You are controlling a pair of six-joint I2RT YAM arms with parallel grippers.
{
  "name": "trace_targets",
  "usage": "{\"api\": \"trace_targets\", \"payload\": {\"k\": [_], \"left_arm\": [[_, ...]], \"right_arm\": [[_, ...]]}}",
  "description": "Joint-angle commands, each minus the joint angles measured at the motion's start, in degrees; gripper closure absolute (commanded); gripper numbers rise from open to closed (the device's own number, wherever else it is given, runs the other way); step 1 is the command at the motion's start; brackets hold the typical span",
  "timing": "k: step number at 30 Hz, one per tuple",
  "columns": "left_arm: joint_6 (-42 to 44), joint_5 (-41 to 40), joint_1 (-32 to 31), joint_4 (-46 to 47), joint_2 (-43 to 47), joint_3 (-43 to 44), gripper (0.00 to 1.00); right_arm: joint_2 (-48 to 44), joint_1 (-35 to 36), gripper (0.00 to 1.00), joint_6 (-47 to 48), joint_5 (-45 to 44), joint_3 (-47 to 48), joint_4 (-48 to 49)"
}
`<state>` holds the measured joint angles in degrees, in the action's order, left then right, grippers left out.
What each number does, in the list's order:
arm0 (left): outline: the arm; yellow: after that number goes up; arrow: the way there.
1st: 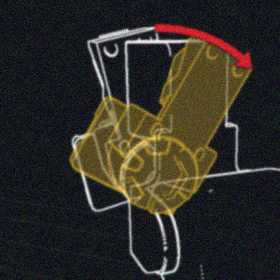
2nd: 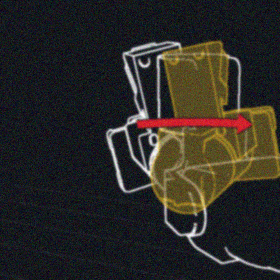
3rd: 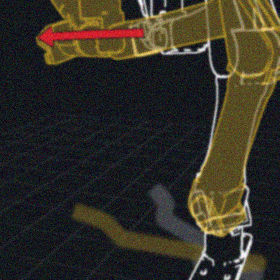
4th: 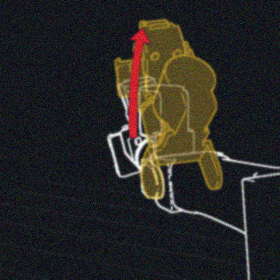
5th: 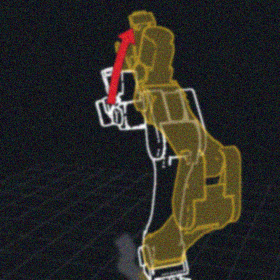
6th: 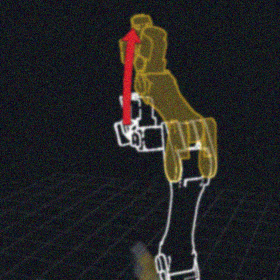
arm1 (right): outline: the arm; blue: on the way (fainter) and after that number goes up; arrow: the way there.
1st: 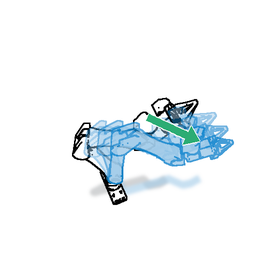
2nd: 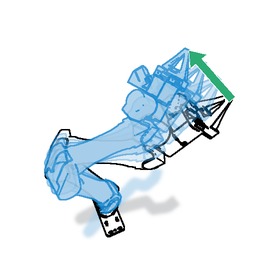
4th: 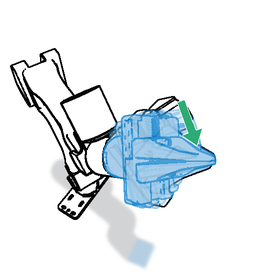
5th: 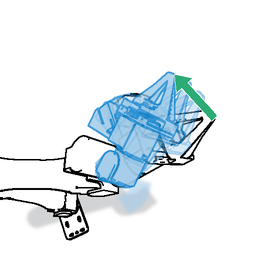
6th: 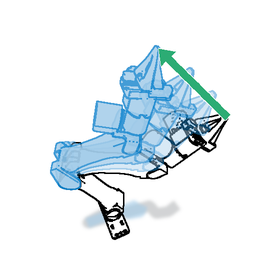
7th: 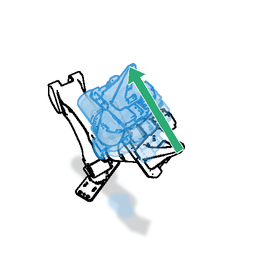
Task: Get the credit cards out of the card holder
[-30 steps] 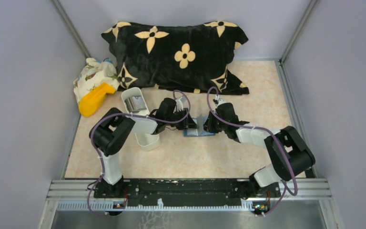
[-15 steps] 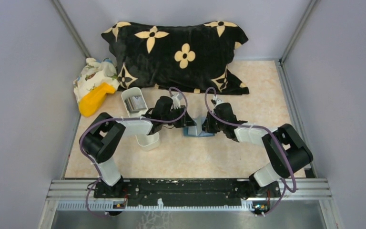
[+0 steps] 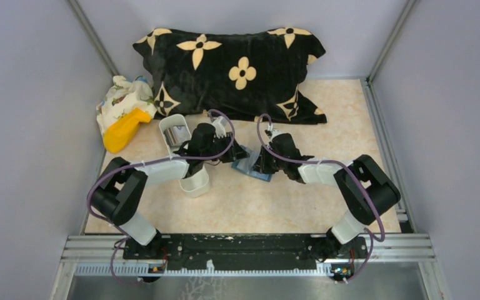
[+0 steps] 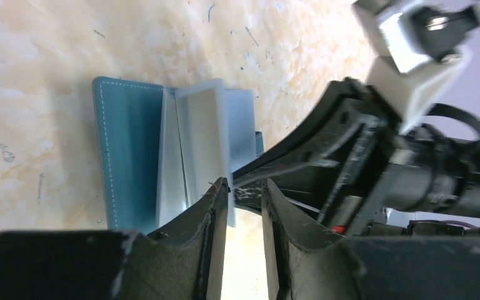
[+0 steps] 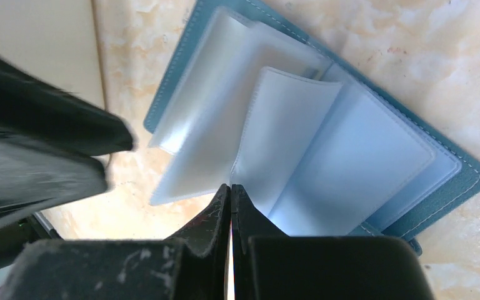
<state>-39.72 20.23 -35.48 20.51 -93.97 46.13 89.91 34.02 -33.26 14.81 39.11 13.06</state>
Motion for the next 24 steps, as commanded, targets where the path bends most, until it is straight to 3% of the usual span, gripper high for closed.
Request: {"api": "trace_targets", "payload": {"k": [1,11,24], "left_arm": [[1.3,-2.4,0.7,-0.9,4.2,-1.3,0.68],[2.6,-3.4,0.9,-1.2,4.7,-1.6,0.68],[1.5,-1.1,0.9,0.9,-2.4,-0.9,0.68]], "right_arm": [[2.1,0.6,1.00,-0.5,-0.1,0.9,3.5],[3.9,0.6,1.00,-0.1,-1.6,1.7,2.3],[-4.8,-1.9,1.00,2.6,-9.5,0.1,-7.4]]}}
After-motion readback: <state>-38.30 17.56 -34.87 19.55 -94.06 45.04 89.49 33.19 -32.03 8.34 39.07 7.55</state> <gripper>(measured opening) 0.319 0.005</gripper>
